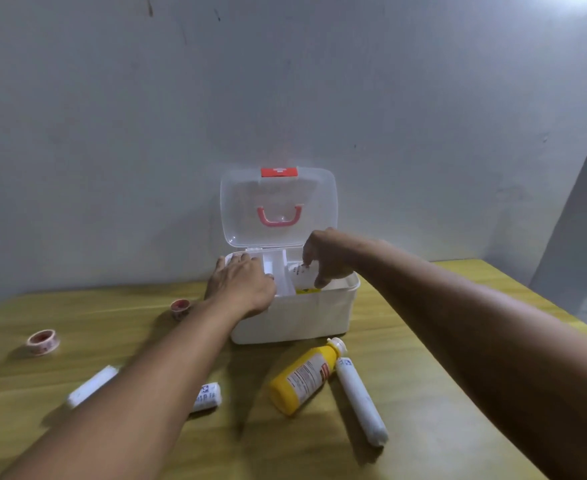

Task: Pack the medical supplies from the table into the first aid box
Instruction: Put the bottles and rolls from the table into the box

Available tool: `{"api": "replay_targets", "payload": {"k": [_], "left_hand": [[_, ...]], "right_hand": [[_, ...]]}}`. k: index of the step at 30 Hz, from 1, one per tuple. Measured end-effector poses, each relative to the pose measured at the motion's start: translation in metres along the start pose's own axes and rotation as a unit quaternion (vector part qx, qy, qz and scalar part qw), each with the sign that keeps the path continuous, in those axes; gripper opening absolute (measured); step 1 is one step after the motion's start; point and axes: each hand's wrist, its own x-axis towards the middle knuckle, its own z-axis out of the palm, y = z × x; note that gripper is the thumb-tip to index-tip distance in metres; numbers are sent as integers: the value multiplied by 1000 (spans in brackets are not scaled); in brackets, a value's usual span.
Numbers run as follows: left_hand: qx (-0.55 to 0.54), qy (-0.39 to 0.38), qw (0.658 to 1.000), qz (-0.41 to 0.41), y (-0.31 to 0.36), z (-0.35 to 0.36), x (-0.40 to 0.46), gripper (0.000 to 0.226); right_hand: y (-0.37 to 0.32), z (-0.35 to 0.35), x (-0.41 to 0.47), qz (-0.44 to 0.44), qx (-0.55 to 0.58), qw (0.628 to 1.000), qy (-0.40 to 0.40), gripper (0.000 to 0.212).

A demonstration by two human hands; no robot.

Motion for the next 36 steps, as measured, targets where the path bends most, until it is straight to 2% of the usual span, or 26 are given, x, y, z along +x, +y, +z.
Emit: {"api": "replay_targets", "payload": {"k": [5, 8, 12, 15, 18, 21, 26, 30, 36], "left_hand": [[-1, -6, 1000, 19, -1, 1, -1, 43], [-3, -8, 1000, 24, -3, 2, 0, 43], [-9, -2, 1000, 23, -1, 1, -1, 38], [-3, 32, 999, 29, 1, -3, -3, 31], [31, 59, 997, 36, 7, -7, -2, 42], [16, 74, 994, 76, 24, -10, 0, 37], [-14, 41, 983, 178, 63, 1, 2, 47], [-5, 25, 973, 229, 86, 12, 4, 46], [0, -25, 973, 230, 94, 22, 3, 54]], "right_hand": [[7, 11, 0, 30, 58, 997, 36, 47], [9, 10, -5, 49, 90, 994, 24, 40], [5, 12, -8, 27, 72, 997, 31, 32], [10, 8, -10, 24, 74, 996, 43, 6], [28, -3, -15, 38, 134, 980, 145, 12], [59, -15, -24, 87, 196, 947, 240, 15], [122, 7, -32, 215, 123, 952, 180, 17], [154, 39, -40, 287, 77, 949, 109, 20], [169, 58, -47, 334, 107, 926, 138, 18]]}}
